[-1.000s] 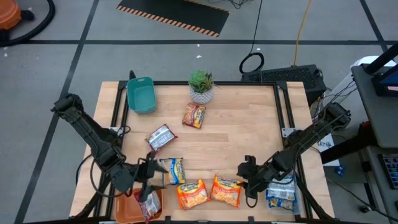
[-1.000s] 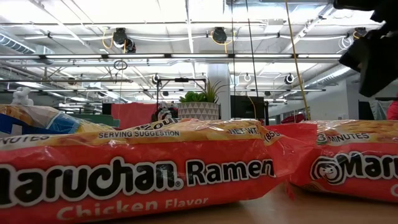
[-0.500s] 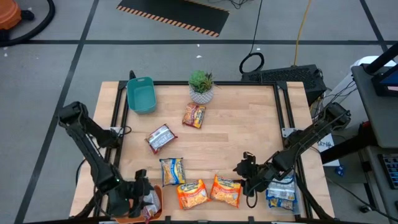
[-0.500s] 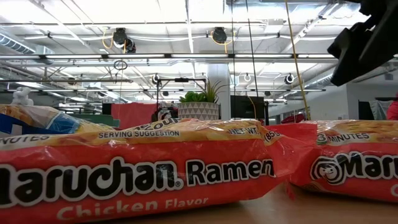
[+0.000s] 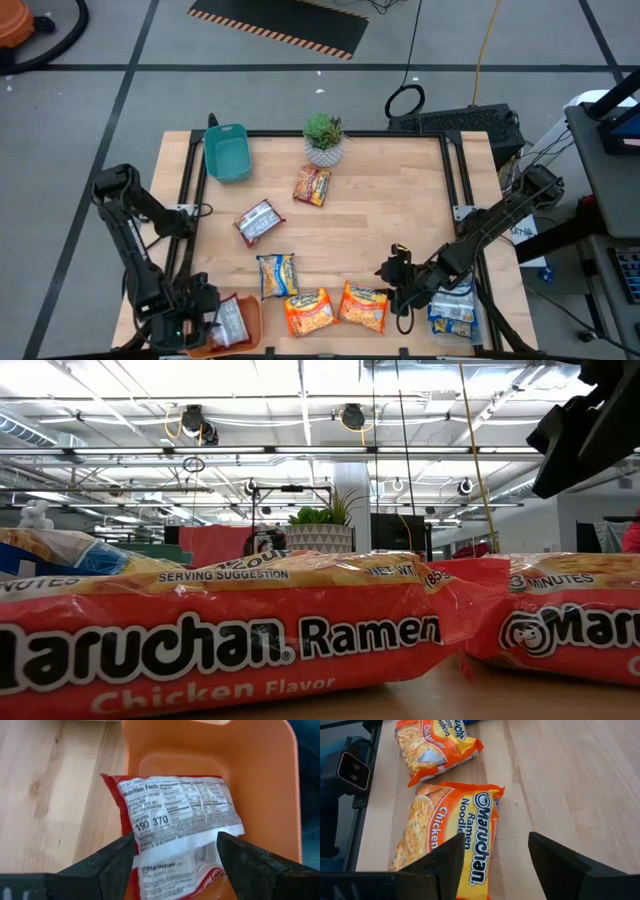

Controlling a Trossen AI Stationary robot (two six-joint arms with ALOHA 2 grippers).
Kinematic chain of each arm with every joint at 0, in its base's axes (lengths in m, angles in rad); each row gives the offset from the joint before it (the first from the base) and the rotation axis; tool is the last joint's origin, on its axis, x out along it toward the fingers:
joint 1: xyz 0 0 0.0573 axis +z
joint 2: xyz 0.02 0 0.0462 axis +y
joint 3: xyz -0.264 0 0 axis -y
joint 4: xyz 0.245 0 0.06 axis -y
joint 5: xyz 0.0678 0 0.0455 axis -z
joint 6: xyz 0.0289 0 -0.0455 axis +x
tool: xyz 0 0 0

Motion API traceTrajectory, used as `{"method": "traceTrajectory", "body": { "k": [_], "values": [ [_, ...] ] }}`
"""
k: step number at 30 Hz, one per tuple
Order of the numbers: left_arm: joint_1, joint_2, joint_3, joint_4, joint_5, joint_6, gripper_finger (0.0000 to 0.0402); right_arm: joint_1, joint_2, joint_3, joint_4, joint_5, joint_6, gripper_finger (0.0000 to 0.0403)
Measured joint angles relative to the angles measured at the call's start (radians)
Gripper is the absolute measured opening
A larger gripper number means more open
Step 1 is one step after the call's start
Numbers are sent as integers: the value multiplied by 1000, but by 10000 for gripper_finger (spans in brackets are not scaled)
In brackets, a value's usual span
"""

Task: Sort Maruchan noodles
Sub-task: Put the left red noodle pack into the orange bin

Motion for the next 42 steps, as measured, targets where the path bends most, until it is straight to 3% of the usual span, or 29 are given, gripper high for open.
{"method": "traceTrajectory", "body": {
  "k": [8,14,17,23,28,33,42],
  "values": [
    [90,-74,0,-81,-71,87,285,-36,0,0,138,-3,-16,212],
    [201,-120,0,-158,-156,234,285,-83,0,0,339,-8,-163,212],
    [255,-118,0,-288,-214,228,285,-119,0,25,363,-49,-235,212],
    [371,-118,-20,-605,-187,102,285,-216,0,91,342,-200,-373,212],
    [468,-151,-116,-472,-46,264,285,-305,-1,126,335,-311,-509,212],
    [571,-184,-228,-369,-27,393,285,-394,-25,131,305,-384,-591,212],
    [720,-191,-303,-317,-56,681,285,-525,-119,129,185,-536,-664,212]
  ]
}}
